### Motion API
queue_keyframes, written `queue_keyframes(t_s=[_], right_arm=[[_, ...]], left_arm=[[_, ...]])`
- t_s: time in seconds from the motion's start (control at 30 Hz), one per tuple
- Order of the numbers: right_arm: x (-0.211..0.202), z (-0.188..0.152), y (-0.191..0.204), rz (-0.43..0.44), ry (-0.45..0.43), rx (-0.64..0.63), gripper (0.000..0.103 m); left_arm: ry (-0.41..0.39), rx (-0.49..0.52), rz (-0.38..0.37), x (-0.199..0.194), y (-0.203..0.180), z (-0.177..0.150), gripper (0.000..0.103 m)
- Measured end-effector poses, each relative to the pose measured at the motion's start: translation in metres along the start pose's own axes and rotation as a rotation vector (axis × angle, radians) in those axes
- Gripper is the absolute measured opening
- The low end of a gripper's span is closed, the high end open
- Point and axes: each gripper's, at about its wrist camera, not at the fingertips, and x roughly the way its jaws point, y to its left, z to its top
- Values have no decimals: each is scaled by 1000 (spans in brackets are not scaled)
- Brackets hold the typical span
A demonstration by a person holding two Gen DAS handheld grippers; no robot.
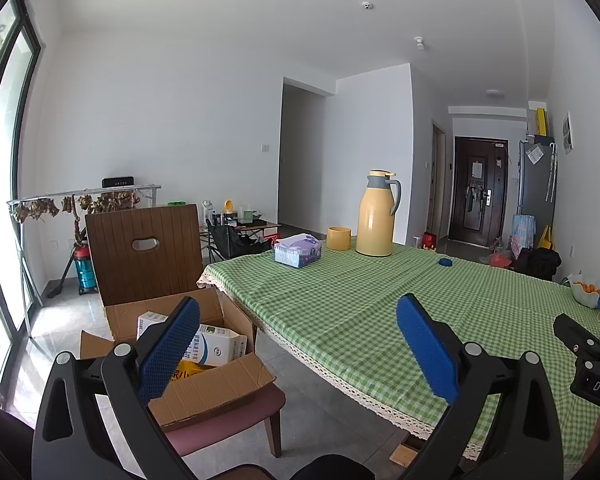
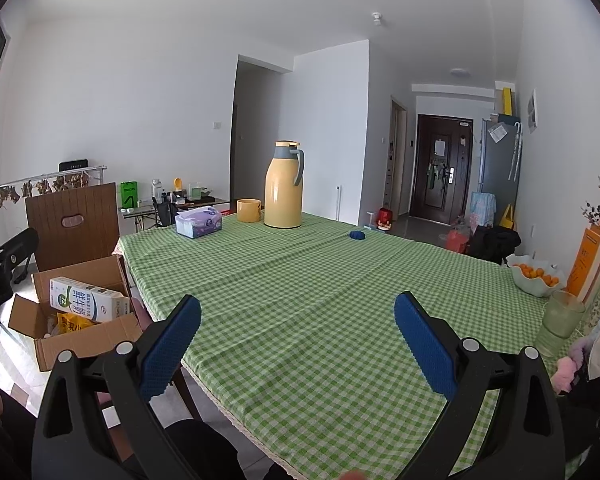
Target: Collect trash
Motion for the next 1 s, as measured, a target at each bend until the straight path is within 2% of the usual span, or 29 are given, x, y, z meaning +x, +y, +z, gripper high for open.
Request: queue_keyframes(t_s=[0.53, 0.73, 1.0], right_arm=[[-1, -1, 3, 10, 0, -18, 94], [-1, -1, 3, 9, -1, -15, 94], [1, -3, 0, 7, 4, -13, 94]], left_arm=[[-10, 3, 9, -2, -5, 0, 95], [13, 1, 13, 3, -5, -2, 95], [-15, 32, 23, -1, -10, -3, 95]])
